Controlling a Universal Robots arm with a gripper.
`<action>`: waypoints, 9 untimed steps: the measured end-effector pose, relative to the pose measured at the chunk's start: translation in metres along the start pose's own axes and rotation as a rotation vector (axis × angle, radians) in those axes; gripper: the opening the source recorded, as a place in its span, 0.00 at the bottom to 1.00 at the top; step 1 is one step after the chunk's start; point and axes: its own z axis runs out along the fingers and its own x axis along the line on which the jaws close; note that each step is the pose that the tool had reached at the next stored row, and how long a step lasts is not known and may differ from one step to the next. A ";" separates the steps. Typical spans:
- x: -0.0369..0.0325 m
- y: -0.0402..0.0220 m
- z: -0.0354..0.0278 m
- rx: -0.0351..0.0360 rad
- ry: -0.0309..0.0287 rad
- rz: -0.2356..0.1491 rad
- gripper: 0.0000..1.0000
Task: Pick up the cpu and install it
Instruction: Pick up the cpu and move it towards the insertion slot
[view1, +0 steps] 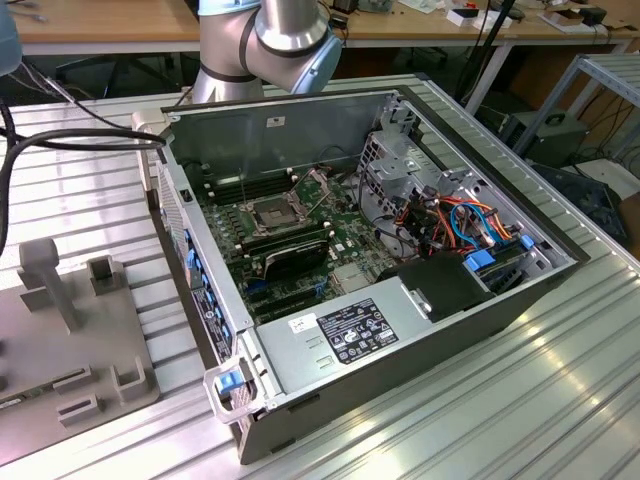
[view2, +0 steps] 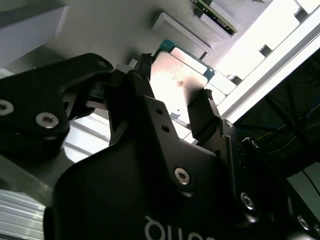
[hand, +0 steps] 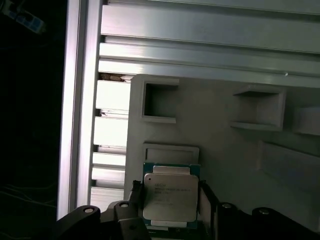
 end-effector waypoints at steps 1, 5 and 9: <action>0.0000 -0.0001 -0.0028 -0.0005 0.0001 0.001 0.55; 0.0002 -0.0006 -0.0186 -0.0035 -0.0001 0.004 0.55; 0.0004 -0.0009 -0.0302 -0.0044 -0.0002 0.006 0.55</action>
